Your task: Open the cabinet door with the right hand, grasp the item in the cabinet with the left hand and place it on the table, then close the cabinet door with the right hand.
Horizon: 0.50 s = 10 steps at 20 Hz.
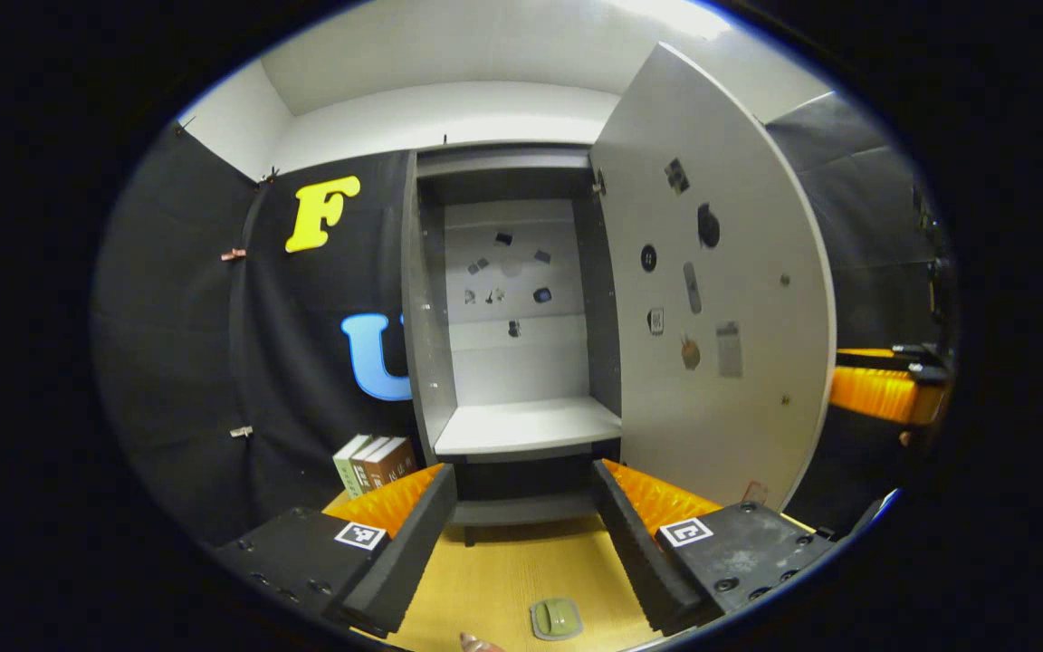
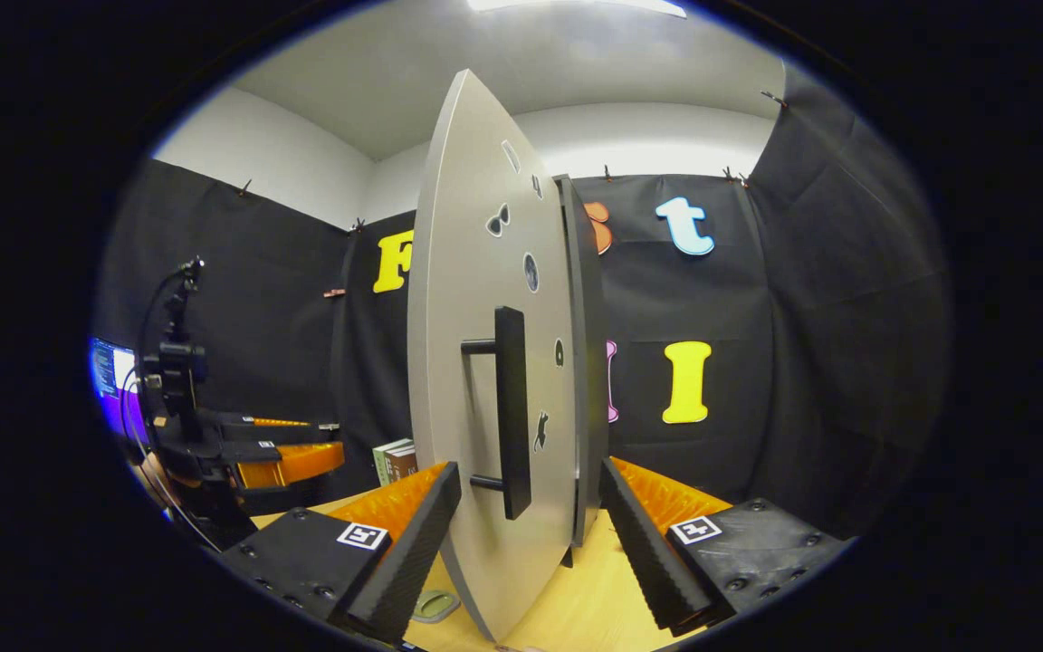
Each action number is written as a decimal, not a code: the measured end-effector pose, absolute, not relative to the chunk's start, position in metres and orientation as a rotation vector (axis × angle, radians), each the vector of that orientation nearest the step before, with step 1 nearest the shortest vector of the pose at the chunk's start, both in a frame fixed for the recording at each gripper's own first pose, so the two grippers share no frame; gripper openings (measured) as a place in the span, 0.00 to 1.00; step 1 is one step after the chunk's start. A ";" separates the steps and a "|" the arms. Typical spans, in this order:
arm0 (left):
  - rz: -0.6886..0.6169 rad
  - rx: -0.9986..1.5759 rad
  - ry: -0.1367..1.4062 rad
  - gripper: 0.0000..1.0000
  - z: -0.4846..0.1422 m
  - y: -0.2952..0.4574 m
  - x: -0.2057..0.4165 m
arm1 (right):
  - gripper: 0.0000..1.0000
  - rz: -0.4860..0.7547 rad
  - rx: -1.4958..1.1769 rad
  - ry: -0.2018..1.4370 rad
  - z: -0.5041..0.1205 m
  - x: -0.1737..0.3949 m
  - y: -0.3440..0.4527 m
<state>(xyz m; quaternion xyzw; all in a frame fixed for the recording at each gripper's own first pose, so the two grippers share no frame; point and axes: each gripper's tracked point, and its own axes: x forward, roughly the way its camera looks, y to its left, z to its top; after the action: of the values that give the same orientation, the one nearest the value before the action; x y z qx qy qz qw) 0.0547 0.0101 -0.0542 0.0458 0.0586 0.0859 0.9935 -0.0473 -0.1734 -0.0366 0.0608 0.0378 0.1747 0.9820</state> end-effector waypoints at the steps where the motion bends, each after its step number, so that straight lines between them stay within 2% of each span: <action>1: 0.170 0.081 0.105 0.94 -0.047 0.005 0.051 | 1.00 0.370 0.125 0.078 -0.036 -0.047 -0.171; 2: 0.179 0.074 0.096 0.95 -0.040 0.003 0.046 | 0.97 0.384 0.120 0.078 -0.037 -0.046 -0.168; 6: 0.236 0.088 0.093 0.95 -0.035 0.006 0.031 | 1.00 0.451 0.113 0.077 -0.037 -0.045 -0.154; 10: 0.255 0.072 0.104 0.94 -0.038 0.007 0.025 | 0.98 0.498 0.155 0.103 -0.042 -0.039 -0.134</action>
<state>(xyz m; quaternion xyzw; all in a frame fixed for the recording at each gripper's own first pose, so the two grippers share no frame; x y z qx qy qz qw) 0.0249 0.0068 -0.0381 0.0358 0.0516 0.1272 0.9899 -0.0392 -0.1337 -0.0419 0.0764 0.0511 0.2461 0.9649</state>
